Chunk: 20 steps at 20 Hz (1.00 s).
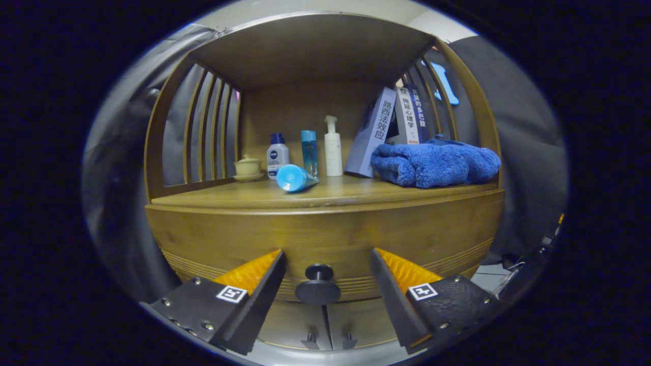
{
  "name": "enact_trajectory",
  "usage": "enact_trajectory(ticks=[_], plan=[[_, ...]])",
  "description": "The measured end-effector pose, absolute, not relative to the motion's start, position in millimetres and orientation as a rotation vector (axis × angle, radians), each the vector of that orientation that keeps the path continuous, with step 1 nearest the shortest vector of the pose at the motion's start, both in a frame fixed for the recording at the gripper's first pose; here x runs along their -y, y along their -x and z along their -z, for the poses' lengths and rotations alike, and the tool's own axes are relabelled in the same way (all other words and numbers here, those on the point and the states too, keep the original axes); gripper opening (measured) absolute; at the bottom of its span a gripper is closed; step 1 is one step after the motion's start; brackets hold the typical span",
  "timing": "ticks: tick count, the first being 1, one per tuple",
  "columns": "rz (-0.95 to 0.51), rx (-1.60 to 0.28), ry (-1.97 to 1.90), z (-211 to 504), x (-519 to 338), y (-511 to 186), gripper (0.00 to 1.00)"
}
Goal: Pull open the drawer, take out the items inside it, and place them on the countertop above the cabinet.
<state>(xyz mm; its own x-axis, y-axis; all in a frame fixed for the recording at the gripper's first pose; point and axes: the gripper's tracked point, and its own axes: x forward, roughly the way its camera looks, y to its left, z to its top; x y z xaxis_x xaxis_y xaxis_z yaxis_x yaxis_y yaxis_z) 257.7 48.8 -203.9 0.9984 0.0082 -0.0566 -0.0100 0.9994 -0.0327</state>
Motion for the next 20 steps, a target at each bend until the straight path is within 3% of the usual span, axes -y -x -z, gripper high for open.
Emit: enact_trajectory(ticks=[4, 10, 20], plan=[[-0.144, -0.017, -0.014, 184.1, -80.4, -244.5, 1.0], [-0.163, -0.076, 0.058, 163.0, -104.9, -191.1, 1.0], [-0.15, -0.046, 0.031, 51.8, -138.8, -90.4, 1.0]])
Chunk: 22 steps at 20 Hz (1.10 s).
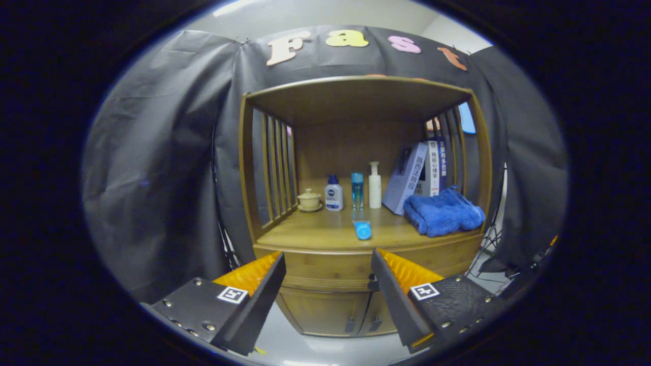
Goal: Pull open the drawer, take out the items inside it, and place them on the countertop above the cabinet.
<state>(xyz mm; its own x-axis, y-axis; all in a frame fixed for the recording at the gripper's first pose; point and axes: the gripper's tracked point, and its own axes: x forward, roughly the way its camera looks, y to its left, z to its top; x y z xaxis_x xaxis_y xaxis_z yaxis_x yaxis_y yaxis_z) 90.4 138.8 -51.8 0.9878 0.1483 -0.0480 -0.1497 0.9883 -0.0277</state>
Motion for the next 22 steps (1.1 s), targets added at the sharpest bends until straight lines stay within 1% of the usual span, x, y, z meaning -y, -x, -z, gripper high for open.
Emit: enact_trajectory(ticks=[3, 8, 13, 18, 22], plan=[[-0.087, 0.004, 0.042, 9.9, -127.2, -59.5, 1.0], [0.01, 0.048, 0.05, -23.5, -99.5, -16.6, 1.0], [0.079, 0.033, 0.029, -17.3, -74.1, 2.8, 1.0], [0.089, 0.022, 0.021, -14.1, -67.3, 4.6, 1.0], [0.069, 0.013, 0.012, -9.5, -69.0, 0.9, 1.0]])
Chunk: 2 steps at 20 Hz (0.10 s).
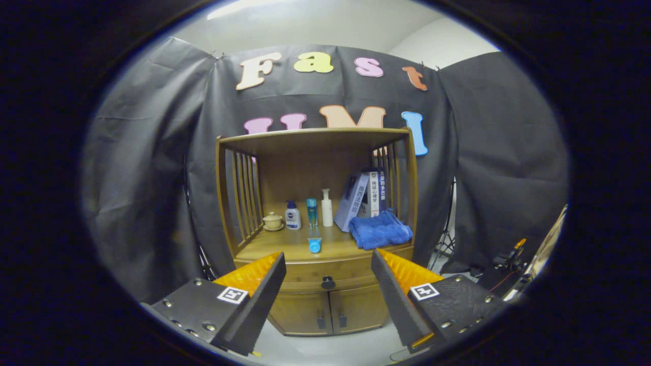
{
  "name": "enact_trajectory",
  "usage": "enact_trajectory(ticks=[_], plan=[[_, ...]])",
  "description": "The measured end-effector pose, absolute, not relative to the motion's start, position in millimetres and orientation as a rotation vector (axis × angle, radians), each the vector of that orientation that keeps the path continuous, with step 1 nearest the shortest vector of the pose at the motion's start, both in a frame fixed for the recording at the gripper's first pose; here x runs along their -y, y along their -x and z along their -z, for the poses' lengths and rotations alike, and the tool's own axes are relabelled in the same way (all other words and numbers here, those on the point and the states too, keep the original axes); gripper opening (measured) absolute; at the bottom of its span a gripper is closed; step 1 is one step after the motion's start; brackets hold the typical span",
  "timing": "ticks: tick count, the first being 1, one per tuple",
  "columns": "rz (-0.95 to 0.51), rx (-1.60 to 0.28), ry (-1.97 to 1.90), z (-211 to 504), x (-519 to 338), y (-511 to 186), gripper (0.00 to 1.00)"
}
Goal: Pull open the drawer, take out the items inside it, and place them on the countertop above the cabinet.
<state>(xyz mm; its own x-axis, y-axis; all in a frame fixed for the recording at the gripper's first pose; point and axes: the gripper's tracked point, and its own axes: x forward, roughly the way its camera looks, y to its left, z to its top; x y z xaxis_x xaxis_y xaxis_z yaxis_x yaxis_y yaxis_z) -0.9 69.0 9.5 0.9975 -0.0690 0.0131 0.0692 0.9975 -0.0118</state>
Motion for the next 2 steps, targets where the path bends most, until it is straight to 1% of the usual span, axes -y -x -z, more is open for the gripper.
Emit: enact_trajectory(ticks=[2], plan=[[0.058, 0.011, 0.005, -7.9, -69.4, -1.6, 1.0]])
